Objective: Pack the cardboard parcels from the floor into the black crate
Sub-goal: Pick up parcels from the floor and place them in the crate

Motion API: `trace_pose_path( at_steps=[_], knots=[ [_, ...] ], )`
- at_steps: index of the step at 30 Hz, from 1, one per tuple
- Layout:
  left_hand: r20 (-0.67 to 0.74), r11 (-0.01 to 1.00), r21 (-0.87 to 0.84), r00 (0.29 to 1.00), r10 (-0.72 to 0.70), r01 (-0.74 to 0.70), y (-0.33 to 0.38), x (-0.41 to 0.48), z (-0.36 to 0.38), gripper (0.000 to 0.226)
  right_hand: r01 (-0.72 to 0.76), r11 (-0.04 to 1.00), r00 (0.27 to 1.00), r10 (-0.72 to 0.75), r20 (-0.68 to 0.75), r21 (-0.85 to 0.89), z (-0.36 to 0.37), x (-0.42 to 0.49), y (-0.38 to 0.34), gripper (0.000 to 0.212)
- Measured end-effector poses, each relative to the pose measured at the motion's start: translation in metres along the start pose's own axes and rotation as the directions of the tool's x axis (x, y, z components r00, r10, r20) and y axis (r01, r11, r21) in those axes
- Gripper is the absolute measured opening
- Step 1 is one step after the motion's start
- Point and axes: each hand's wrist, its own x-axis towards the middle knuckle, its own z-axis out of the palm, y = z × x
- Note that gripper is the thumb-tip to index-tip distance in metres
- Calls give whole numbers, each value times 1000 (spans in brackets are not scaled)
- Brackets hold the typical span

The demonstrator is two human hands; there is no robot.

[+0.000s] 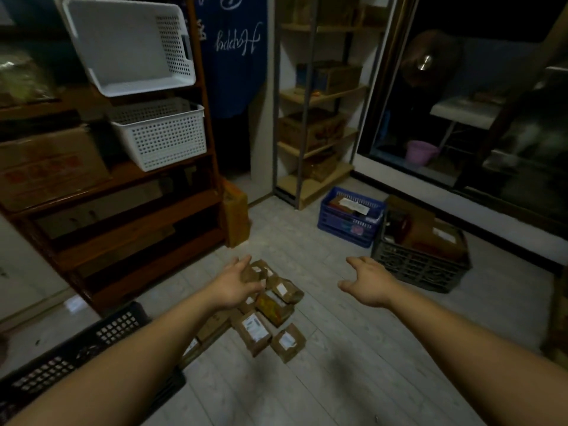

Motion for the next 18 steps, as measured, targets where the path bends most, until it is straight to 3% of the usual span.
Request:
trace_pose_path(
  at_steps=[7, 18],
  knots=[
    [29, 997, -26, 997, -74, 75, -3, 106, 10, 81, -8, 997, 996, 1, 90, 81, 3, 102, 21, 79],
    [56, 954, -222, 980, -192, 199, 37, 256, 15, 76, -23, 991, 984, 0, 178, 128, -53, 257, 75, 74]
  ],
)
